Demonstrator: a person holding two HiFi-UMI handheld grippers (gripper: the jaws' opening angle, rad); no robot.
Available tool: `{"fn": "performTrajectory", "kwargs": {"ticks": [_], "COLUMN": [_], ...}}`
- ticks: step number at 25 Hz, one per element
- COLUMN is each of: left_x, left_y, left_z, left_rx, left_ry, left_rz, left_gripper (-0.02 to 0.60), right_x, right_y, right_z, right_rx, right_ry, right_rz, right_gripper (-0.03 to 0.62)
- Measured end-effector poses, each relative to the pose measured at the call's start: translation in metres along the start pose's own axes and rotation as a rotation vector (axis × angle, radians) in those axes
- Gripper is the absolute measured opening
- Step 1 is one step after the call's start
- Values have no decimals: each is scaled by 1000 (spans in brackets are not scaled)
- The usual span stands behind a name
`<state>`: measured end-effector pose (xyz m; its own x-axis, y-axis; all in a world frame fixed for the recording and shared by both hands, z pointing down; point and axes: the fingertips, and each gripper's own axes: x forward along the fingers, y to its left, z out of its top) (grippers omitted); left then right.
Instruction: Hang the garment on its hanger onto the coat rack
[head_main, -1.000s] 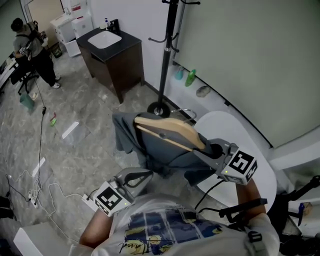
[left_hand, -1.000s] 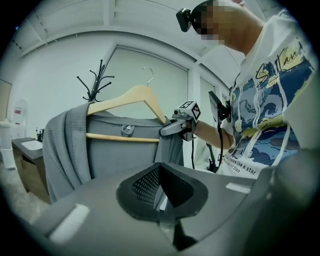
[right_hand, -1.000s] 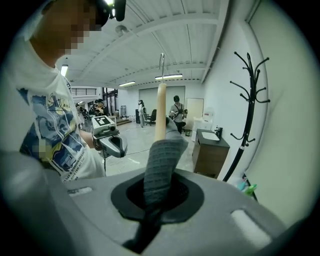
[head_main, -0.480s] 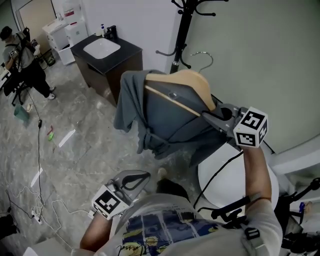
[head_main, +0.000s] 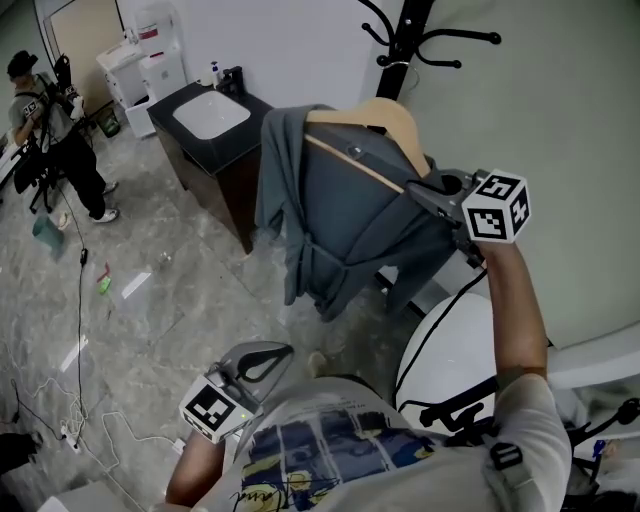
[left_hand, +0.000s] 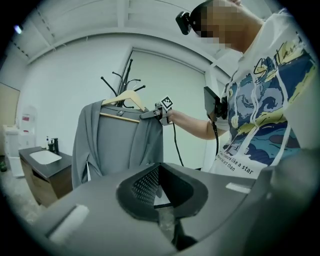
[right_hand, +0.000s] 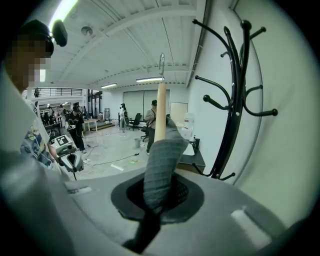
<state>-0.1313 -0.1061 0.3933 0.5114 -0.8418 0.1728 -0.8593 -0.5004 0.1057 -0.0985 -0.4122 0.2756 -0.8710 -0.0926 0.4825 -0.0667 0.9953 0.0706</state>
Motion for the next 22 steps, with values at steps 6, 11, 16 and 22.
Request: {"fn": "performTrajectory", "kwargs": {"ticks": [6,11,16,22], "left_x": [39,60,76,84], "left_y": [32,48,65,74], "left_z": [15,14,10,4], "left_rx": [-1,-16,-34,-57], "left_ry": [-7,9,16,26], "left_rz": [21,41,67,90], "left_gripper": [2,2,2,2], "right_x": [26,49,71,85], "right_y": [-74,-113,-140,-157], "right_z": [11,-2,-16,-34], "right_rx": [18,34,40,54], "right_ry": [13,32,46,62], "right_rz": [1,1,0,1], "right_gripper": [8,8,8,8]}}
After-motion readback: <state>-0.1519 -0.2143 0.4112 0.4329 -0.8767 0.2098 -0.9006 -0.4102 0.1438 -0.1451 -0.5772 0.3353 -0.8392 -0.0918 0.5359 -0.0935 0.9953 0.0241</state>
